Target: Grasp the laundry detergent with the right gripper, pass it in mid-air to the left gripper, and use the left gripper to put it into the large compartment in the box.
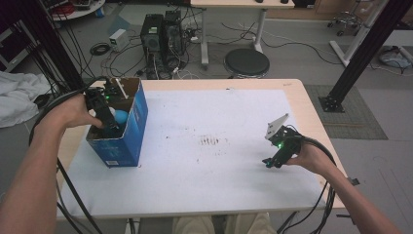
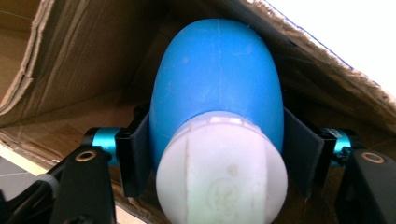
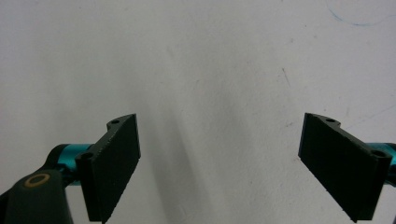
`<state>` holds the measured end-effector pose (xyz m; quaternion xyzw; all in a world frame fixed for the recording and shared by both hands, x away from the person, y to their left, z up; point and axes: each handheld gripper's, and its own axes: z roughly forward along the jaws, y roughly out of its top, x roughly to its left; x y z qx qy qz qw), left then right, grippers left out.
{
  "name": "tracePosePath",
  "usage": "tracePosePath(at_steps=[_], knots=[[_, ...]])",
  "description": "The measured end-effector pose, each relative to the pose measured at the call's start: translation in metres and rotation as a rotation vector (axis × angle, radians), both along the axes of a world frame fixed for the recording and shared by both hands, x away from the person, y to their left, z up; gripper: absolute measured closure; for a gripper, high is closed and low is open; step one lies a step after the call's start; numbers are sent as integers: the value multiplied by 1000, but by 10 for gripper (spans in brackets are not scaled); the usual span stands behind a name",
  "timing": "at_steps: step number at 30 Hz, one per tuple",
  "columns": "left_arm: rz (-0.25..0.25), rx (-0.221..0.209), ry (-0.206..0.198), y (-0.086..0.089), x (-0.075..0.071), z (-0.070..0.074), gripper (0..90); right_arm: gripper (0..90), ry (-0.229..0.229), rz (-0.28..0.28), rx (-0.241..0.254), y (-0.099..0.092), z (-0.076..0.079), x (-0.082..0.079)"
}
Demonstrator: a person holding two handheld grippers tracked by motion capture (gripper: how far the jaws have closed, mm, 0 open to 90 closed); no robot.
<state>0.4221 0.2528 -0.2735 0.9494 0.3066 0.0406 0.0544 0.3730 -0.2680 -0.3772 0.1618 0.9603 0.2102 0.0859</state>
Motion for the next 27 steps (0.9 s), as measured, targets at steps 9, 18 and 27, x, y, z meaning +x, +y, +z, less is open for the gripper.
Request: tracePosePath(at_steps=[9, 18, 27], knots=[[-4, 1, 7, 0, 0, 0, 300, 120, -3, 0, 3, -1, -1, -1], [14, -10, 2, 1, -1, 2, 269, 119, -5, -4, 3, -2, 0, -1], [17, 12, -11, 1, -4, 9, 248, 120, -6, -7, 5, -2, 0, -1]])
